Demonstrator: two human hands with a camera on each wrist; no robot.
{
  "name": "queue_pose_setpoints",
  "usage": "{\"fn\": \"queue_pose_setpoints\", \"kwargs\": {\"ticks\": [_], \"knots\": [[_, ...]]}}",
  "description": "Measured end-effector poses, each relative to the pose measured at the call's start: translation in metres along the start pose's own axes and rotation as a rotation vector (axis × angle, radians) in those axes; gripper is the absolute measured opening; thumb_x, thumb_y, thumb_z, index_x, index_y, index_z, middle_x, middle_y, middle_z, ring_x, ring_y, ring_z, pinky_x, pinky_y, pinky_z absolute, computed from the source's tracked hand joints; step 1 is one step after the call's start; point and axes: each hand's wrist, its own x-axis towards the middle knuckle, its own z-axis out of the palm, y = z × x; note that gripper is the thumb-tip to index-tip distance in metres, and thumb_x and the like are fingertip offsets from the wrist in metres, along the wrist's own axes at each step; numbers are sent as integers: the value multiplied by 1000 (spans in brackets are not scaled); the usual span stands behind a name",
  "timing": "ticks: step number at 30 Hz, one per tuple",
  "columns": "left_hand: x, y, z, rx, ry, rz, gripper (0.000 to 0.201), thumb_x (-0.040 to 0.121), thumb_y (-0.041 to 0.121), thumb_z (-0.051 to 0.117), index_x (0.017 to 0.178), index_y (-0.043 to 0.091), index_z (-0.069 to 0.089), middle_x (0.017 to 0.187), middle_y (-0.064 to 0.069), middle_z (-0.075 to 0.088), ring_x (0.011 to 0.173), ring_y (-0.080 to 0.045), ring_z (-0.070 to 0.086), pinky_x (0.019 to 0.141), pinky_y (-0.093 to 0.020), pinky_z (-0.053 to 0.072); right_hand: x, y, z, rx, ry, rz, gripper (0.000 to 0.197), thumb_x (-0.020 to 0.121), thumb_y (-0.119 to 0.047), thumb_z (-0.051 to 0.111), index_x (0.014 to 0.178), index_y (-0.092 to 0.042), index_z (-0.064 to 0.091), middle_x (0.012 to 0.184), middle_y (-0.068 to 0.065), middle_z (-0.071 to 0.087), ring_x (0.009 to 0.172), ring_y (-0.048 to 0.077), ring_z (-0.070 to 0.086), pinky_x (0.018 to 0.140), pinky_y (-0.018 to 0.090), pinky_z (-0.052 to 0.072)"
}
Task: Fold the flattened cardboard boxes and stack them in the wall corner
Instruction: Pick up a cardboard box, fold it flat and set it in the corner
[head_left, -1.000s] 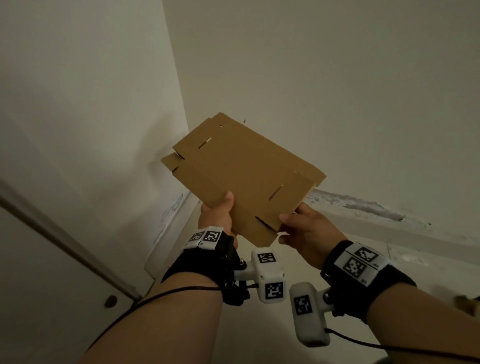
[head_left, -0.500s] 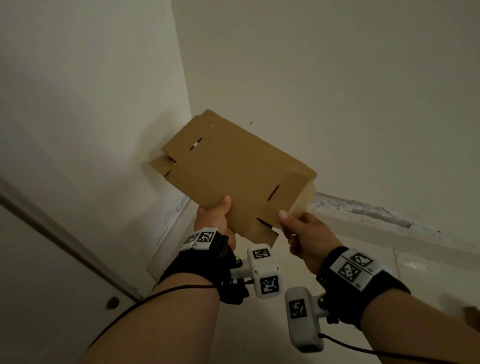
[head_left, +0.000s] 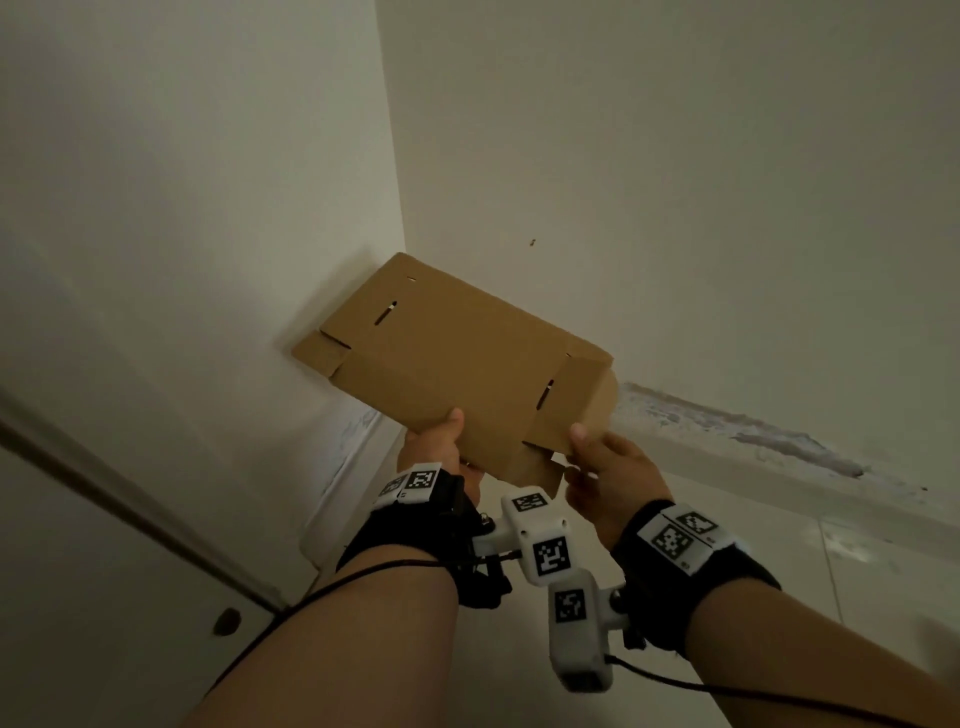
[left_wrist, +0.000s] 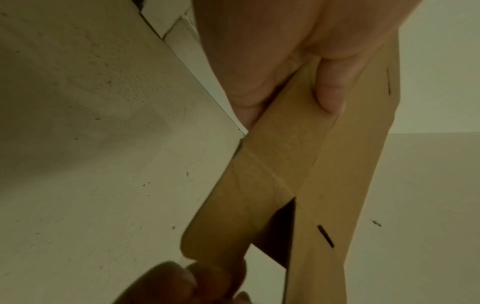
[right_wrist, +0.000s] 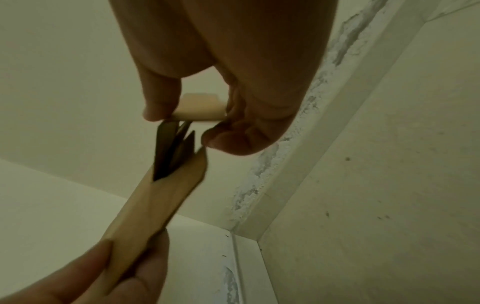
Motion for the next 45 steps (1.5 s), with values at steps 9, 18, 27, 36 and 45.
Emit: {"fn": "queue_pose_setpoints", "kwargs": {"ticks": [9,18,27,36,45], "knots": [[46,-28,2,46,14,-62,57,81,16,64,134,19,44,121,-12,57,92,-31,59,79,-45,50,37,38,18,-274,-43,45,34,91,-24,56,115,0,56,93,16,64,54,9,65,34,10,42],[103,-45,-24,376,93,-227,26,89,21,54,110,7,57,106,-13,61,85,-23,61,87,-42,51,115,99,7,-61,94,202,16,92,-16,53,107,-13,52,86,10,56,68,23,55,58,32,47],[157,-61,-53,555,145,-247,17,92,13,45,75,13,49,73,-4,50,65,-15,48,63,-28,39,184,152,3,-170,100,327,5,91,-19,54,93,-15,52,80,10,54,63,22,52,54,31,44],[190,-74,-68,640,129,-264,26,92,13,45,66,16,46,69,-3,45,61,-16,44,59,-27,35,229,186,3,-379,67,388,22,90,-11,55,111,-11,49,80,11,55,61,22,51,54,31,45],[187,-82,-65,646,146,-262,39,91,16,48,129,9,49,92,-7,58,90,-23,56,77,-34,44,237,195,-16,-419,128,473,75,87,1,55,147,-23,16,132,23,49,85,28,53,60,31,46]]}}
